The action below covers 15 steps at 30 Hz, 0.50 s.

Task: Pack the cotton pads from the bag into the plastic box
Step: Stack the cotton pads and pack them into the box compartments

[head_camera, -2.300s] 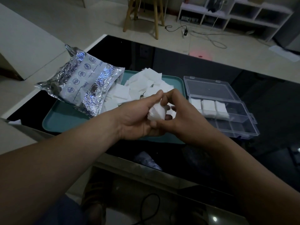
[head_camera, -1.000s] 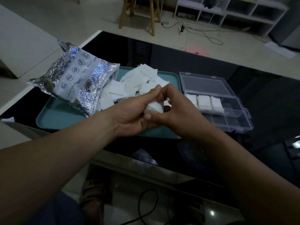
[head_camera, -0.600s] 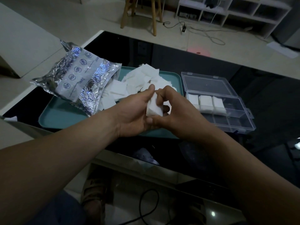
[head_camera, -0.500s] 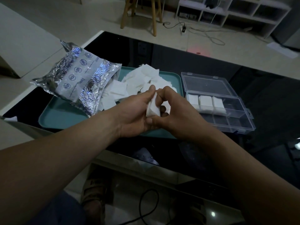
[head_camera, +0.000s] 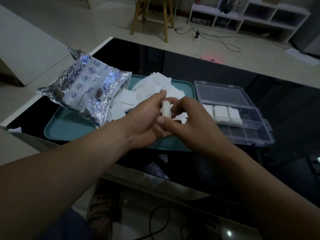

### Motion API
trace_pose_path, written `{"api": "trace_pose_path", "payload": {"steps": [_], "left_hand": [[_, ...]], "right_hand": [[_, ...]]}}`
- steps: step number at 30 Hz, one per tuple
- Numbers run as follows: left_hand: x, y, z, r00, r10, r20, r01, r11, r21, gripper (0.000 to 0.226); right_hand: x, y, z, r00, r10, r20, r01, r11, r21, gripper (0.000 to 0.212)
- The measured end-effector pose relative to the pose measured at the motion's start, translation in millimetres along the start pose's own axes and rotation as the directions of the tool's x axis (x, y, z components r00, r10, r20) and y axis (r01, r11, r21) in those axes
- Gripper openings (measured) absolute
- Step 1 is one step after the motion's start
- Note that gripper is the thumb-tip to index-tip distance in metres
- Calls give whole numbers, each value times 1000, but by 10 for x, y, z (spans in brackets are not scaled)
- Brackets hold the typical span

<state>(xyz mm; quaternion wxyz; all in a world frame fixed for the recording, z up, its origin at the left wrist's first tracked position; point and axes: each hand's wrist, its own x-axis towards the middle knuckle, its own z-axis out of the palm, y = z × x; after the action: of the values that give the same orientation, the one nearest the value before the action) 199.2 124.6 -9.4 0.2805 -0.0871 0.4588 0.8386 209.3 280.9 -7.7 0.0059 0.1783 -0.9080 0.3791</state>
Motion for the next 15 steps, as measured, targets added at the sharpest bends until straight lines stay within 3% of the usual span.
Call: {"api": "trace_pose_path", "payload": {"steps": [4, 9, 12, 15], "left_hand": [[15, -48, 4, 998, 48, 49, -47, 999, -26, 37], [47, -102, 1, 992, 127, -13, -127, 992, 25, 37], [62, -92, -3, 985, 160, -70, -159, 987, 22, 36], [86, 22, -4, 960, 212, -180, -222, 974, -37, 22]], "right_hand": [[18, 32, 88, 999, -4, -40, -2, 988, -156, 19], [12, 6, 145, 999, 5, -42, -13, 982, -190, 30], [29, -28, 120, 999, 9, -48, -14, 995, -103, 28], [133, -39, -33, 994, 91, -68, -81, 988, 129, 30]]}}
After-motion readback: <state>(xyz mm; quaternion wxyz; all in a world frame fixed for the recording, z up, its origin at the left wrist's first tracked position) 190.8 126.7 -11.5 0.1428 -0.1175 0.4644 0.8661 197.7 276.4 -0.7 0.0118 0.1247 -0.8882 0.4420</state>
